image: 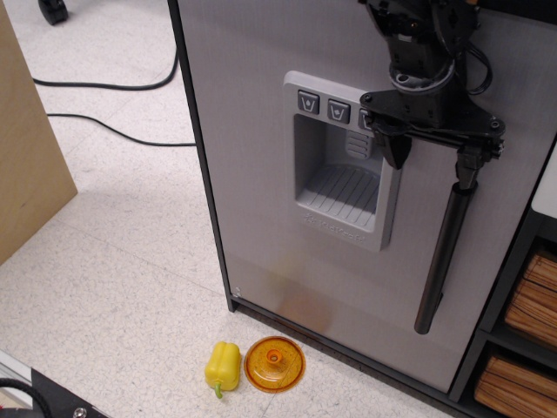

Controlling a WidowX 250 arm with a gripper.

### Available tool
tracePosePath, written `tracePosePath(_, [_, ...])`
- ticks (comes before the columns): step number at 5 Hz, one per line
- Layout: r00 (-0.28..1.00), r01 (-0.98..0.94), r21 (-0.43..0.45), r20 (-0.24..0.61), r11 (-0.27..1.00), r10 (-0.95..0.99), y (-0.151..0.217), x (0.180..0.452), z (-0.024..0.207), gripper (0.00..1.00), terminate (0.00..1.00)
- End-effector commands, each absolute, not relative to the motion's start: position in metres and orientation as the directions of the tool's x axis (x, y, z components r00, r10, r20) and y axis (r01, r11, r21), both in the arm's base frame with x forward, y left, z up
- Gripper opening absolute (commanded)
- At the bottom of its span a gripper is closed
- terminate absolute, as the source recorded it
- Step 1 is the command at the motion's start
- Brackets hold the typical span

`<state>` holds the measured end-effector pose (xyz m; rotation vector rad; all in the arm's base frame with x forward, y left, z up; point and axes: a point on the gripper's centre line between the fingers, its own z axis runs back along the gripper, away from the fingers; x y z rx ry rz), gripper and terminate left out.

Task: Close fridge

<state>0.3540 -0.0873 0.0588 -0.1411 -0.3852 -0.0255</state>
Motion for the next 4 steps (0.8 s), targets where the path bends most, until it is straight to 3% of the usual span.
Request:
tracePosePath(1, [0.918, 0.059, -0.138, 0.396, 0.989, 0.0, -0.075, 0.337, 0.094, 1.0, 0.0])
tracePosePath(3, [0.966, 0.017, -0.128, 0.256, 0.992, 0.017, -0.046, 0.276, 0.102, 1.0, 0.0])
tracePosePath(4, [0.966, 0.017, -0.128, 0.256, 0.992, 0.017, -0.046, 0.276, 0.102, 1.0, 0.0])
